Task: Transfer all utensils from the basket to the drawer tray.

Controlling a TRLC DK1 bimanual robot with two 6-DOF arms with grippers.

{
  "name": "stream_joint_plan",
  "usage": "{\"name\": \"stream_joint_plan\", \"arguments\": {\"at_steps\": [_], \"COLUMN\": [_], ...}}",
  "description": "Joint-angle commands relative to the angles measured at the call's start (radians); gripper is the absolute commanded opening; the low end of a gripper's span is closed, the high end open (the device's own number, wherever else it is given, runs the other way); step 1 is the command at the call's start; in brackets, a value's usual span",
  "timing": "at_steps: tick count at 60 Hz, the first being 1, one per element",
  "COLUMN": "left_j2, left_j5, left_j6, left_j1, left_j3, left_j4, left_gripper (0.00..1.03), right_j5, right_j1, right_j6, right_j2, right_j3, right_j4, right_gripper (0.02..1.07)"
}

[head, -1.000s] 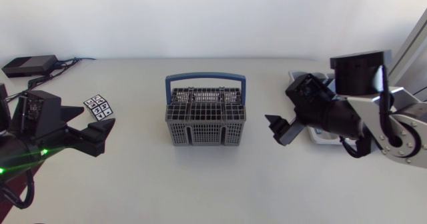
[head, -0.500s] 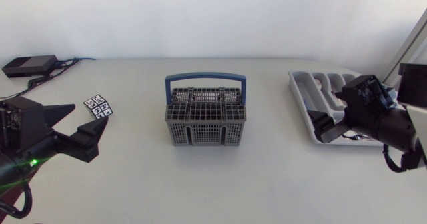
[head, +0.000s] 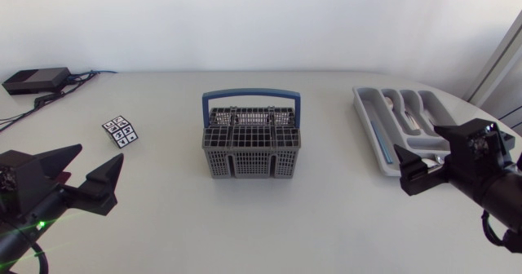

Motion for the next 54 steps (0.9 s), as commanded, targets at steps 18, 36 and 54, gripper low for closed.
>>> {"name": "stream_joint_plan", "arguments": {"at_steps": [18, 36, 54], "left_j2": [-0.196, -0.305, -0.305], "left_j5": [-0.030, -0.044, -0.044], "left_j6": [-0.088, -0.125, -0.125], "left_j1": [0.054, 0.081, 0.081], "left_j3": [-0.163, -0.244, -0.244], "left_j4": [0.048, 0.069, 0.069], "left_gripper": [0.99, 0.98, 0.98], "right_j5": [0.065, 0.069, 0.073], "right_j1": [-0.026, -0.018, -0.009], "right_j6": [0.053, 0.175, 0.307], "right_j2": [-0.180, -0.332, -0.495], "right_j3": [-0.136, -0.203, -0.275], "right_j4": [0.053, 0.032, 0.008], "right_gripper": [1.03, 1.03, 1.03]}}
